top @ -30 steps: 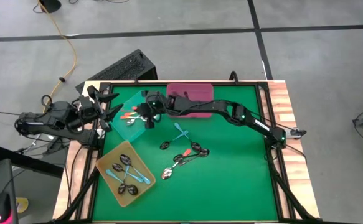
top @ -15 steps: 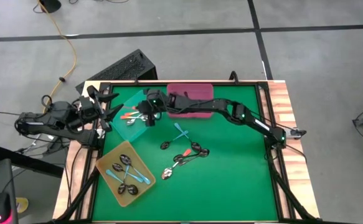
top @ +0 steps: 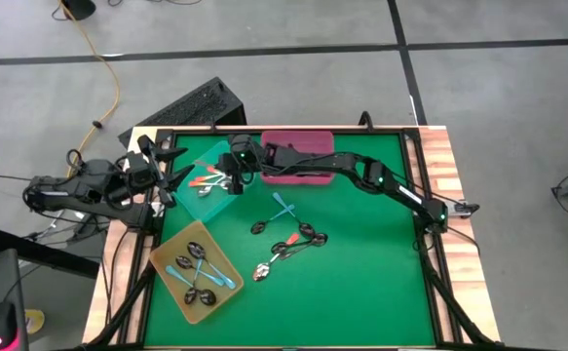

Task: Sort silverware by color (type)
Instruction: Put the orange spoon into the blue bin, then put the blue spoon into the orange bin

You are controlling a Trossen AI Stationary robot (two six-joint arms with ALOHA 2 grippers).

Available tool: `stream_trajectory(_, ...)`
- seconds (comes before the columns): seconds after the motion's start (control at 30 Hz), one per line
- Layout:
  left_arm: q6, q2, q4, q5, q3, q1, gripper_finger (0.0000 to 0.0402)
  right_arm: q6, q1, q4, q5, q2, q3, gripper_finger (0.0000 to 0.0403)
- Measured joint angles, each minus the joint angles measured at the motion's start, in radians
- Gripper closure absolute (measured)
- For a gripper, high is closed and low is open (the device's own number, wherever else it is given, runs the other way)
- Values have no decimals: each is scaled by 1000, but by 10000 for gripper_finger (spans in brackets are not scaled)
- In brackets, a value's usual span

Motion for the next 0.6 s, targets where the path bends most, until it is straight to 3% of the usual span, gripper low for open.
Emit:
stream_trajectory(0.27,-3,0,0,0,0,0,183,0,0,-21,-1,0,0,335)
stream_trajectory(0.6,-8,0,-1,-17,0,0,183,46,6,-65,-96,-15,36,323)
